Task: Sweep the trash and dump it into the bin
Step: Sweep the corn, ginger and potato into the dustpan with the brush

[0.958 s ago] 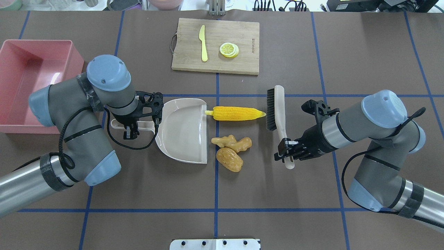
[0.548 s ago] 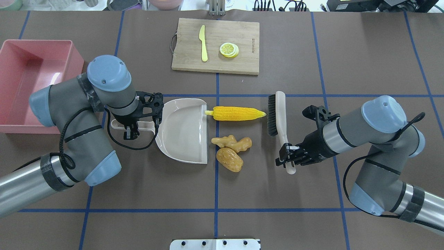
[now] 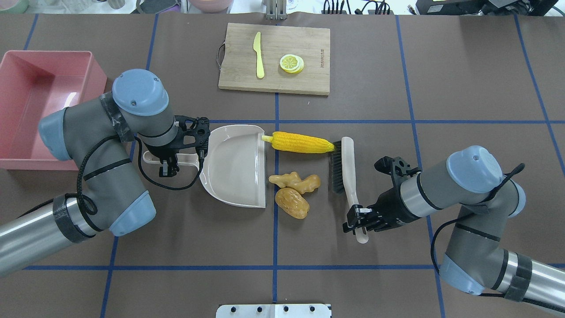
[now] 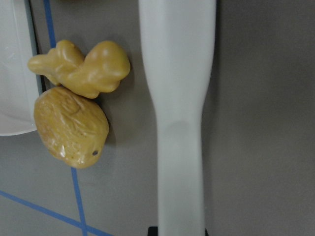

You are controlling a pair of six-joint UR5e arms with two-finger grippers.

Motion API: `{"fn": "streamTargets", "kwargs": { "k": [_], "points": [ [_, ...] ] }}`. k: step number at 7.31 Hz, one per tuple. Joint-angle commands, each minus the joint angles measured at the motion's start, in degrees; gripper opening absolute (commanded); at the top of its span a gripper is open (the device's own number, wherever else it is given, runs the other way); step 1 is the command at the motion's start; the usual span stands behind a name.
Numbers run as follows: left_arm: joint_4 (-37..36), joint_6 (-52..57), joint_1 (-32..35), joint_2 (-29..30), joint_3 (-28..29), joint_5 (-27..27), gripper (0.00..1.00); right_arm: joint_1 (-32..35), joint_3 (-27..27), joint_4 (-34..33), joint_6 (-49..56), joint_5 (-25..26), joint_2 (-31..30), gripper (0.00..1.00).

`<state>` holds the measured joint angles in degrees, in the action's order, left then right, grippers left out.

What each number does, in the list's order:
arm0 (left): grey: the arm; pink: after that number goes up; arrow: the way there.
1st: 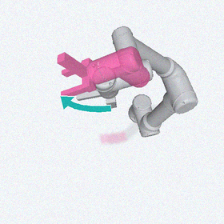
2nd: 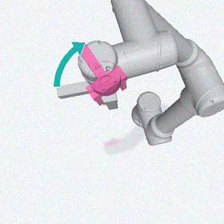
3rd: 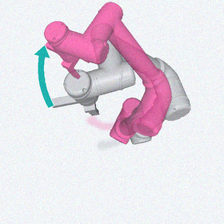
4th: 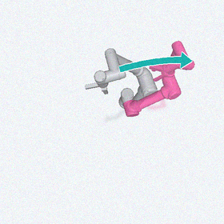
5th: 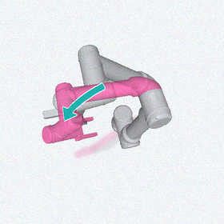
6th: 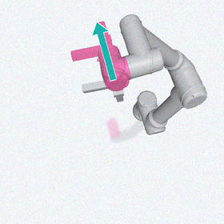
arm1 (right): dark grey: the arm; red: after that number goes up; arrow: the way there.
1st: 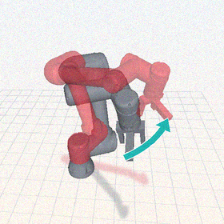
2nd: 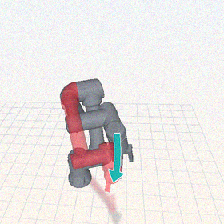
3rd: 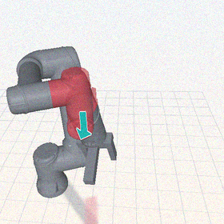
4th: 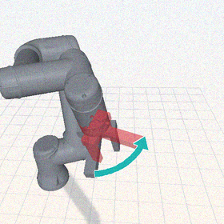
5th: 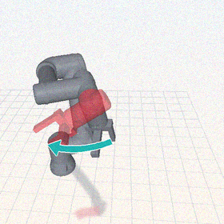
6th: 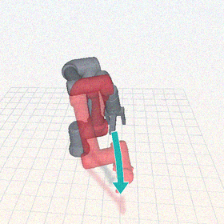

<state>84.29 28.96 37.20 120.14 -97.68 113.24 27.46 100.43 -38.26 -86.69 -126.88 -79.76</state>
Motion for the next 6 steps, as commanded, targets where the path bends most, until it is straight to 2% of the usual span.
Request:
{"fn": "streamTargets", "kwargs": {
  "k": [1,4,6],
  "points": [
    [0.0,0.0,0.0,0.1,0.1,0.0,0.00,-3.5,-0.4,0.2,-1.5,3.0,2.5,0.00],
    [0.0,0.0,0.0,0.0,0.1,0.0,0.00,-4.3,-6.0,0.1,-2.7,3.1,10.2,0.00],
    [0.0,0.0,0.0,0.1,0.4,0.0,0.00,-6.5,-7.3,-0.5,-2.6,5.5,13.2,0.00]
  ]
}}
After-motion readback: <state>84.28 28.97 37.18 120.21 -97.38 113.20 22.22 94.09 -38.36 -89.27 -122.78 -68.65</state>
